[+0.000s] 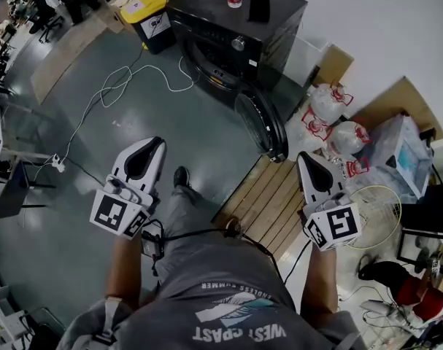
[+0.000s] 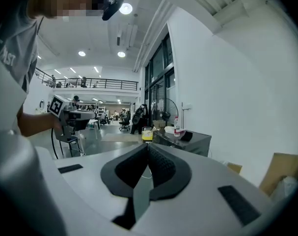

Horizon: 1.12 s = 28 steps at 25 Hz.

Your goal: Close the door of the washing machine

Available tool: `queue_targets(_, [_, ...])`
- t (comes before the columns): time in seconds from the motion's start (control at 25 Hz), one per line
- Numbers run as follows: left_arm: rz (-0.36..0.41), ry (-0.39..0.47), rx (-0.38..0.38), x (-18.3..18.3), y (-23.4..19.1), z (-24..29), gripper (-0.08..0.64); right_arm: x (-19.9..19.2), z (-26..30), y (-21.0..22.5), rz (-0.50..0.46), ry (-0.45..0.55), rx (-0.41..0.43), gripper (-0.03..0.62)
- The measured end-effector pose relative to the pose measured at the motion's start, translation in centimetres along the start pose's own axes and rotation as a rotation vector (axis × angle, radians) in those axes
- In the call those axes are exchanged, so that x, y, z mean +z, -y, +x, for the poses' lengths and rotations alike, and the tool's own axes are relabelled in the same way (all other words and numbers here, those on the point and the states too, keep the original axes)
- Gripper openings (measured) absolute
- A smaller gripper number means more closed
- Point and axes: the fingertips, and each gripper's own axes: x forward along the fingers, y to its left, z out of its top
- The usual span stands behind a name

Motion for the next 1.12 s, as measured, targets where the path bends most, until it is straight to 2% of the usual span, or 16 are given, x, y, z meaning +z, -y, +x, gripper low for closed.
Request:
queue_targets(0.36, [-0.038, -0.029, -0.044, -4.2, -2.2, 3.8, 0.040, -5.0, 5.9, 2.2, -0.003, -0.113, 0.005, 0.035])
queue_targets(0.84, [-0.062, -0.084, -0.080, -9.8, -5.3, 8.0, 0.040, -12.0, 11.8, 5.9, 0.041, -0.247, -0.047, 0.085])
queue_targets(1.12, [-0.077, -0.110, -0.089, -12.5, -6.7, 9.0, 0.040, -16.4, 15.2, 8.2, 0.028, -0.345, -0.049, 0.126])
